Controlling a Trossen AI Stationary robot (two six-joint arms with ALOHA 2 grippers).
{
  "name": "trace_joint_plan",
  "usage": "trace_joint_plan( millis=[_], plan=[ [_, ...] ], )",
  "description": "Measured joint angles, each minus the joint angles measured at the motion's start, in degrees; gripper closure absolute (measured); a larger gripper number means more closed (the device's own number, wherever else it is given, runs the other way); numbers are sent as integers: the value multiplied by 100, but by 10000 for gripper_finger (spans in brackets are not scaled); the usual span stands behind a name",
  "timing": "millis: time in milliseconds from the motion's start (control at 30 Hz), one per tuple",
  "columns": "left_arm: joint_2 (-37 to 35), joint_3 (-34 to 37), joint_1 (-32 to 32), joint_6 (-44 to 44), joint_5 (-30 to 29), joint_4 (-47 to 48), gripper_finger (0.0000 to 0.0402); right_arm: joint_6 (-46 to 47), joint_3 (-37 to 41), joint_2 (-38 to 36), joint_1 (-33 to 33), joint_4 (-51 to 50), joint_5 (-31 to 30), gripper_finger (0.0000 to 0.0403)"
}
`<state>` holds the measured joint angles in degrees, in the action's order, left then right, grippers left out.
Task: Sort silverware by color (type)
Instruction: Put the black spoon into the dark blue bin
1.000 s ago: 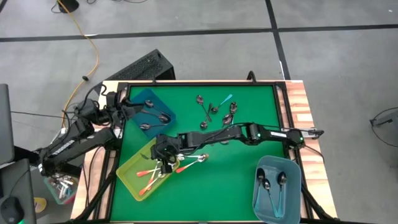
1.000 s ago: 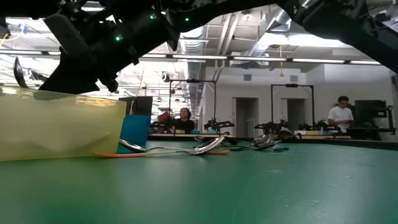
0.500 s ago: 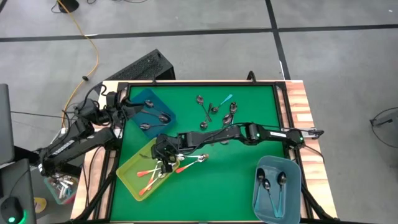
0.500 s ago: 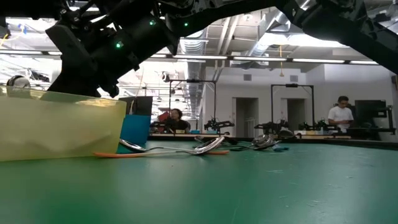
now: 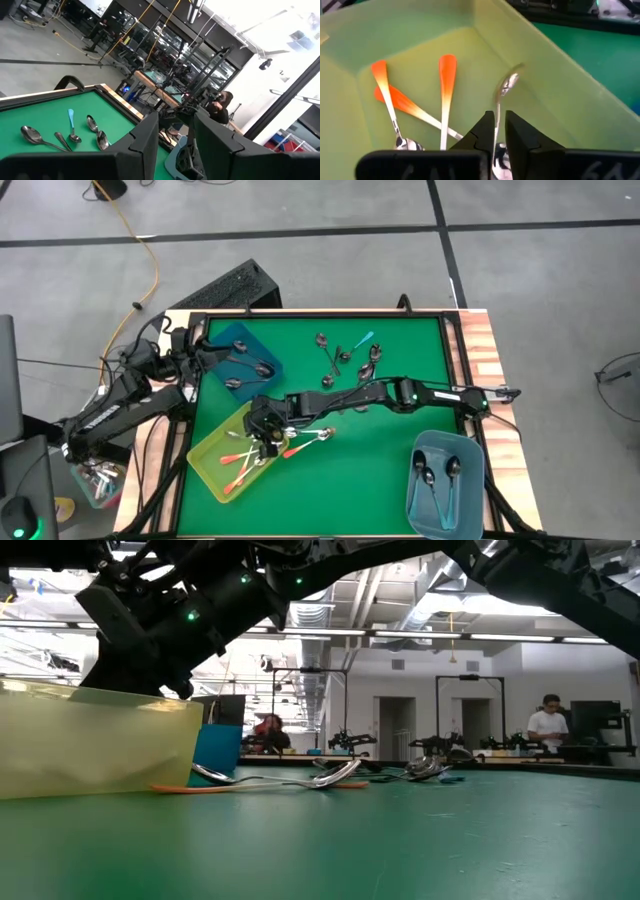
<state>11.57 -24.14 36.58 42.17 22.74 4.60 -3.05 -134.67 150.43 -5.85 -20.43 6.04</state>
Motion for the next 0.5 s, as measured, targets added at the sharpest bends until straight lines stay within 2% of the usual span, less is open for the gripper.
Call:
trace_joint_plan(
  millis=[267, 500],
  plan=[
    [-1, 1, 0, 71, 0, -9, 292, 4, -15, -187, 95, -227, 0, 302],
    [0, 4, 0, 197, 1, -166, 292, -94, -44, -1336, 313, -1498, -6, 295]
  ],
)
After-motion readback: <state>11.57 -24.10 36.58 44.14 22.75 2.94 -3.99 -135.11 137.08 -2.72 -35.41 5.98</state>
